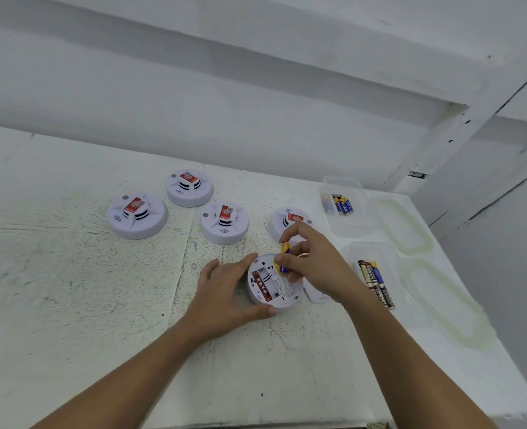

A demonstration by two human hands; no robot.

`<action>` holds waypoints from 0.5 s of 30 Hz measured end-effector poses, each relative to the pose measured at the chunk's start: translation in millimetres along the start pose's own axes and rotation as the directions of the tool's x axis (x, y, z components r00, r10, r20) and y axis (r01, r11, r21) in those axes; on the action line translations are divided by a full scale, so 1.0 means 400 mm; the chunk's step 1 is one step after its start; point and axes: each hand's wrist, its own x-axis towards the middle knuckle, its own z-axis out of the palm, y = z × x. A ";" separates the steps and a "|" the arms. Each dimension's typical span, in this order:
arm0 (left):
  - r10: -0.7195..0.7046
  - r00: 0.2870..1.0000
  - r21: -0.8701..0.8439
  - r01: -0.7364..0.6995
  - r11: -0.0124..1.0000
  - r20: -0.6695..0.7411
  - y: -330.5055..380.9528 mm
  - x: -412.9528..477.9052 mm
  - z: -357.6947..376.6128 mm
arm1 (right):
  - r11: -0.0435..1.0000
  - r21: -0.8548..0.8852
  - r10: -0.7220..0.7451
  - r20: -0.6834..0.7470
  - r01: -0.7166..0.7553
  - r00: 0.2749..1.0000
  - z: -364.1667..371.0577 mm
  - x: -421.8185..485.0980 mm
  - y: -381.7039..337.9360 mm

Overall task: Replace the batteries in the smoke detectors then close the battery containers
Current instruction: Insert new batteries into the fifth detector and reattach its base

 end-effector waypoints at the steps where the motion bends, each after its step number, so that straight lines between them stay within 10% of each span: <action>1: -0.007 1.000 0.002 0.007 1.000 0.002 -0.001 0.001 0.000 | 0.999 -0.049 -0.022 -0.012 0.021 1.000 0.009 -0.001 0.002; 15: -0.028 0.999 0.052 0.029 0.998 -0.017 -0.004 0.007 0.011 | 0.964 -0.218 -0.169 -0.069 0.151 0.983 0.079 -0.013 0.034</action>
